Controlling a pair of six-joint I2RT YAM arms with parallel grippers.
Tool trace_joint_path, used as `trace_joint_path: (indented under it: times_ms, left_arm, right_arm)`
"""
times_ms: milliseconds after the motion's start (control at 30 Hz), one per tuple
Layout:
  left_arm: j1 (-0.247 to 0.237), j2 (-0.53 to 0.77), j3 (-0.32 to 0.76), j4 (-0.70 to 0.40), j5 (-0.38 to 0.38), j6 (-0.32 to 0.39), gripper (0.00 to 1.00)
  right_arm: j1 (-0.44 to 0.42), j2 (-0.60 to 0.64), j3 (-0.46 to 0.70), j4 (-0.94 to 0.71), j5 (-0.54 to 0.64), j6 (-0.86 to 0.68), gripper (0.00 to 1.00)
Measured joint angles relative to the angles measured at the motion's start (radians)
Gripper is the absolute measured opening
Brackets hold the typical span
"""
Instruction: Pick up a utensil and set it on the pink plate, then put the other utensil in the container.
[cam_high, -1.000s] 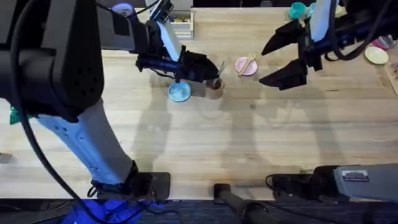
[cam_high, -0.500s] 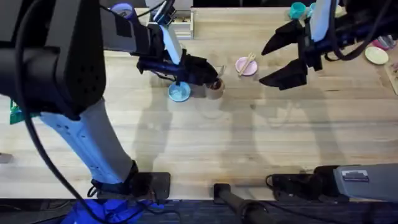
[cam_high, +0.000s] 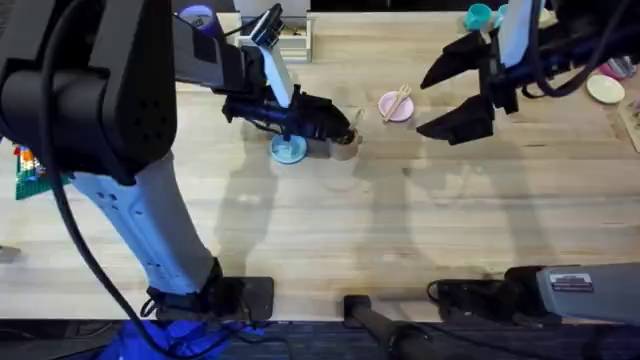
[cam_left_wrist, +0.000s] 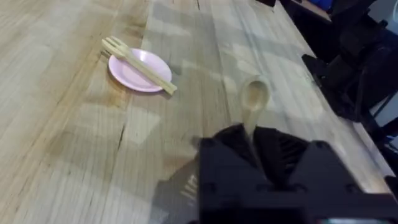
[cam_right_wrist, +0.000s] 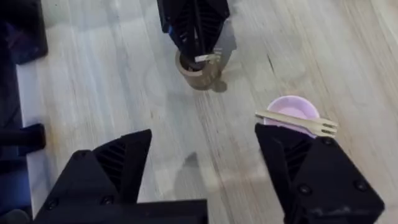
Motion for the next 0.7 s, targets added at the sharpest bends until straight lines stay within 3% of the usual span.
trace_joint_path:
  times_ms: [200, 400, 700]
  left_arm:
    - [0.000, 0.000, 0.000, 0.000, 0.003, 0.007, 0.438]
    - [0.000, 0.000, 0.000, -0.001, 0.003, 0.011, 0.971]
    - [0.000, 0.000, 0.000, 0.003, 0.028, 0.013, 0.993]
  right_arm:
    - [0.000, 0.000, 0.000, 0.000, 0.000, 0.000, 0.997]
    - [0.000, 0.000, 0.000, 0.000, 0.000, 0.000, 0.996]
    - [0.000, 0.000, 0.000, 0.000, 0.005, 0.000, 0.997]
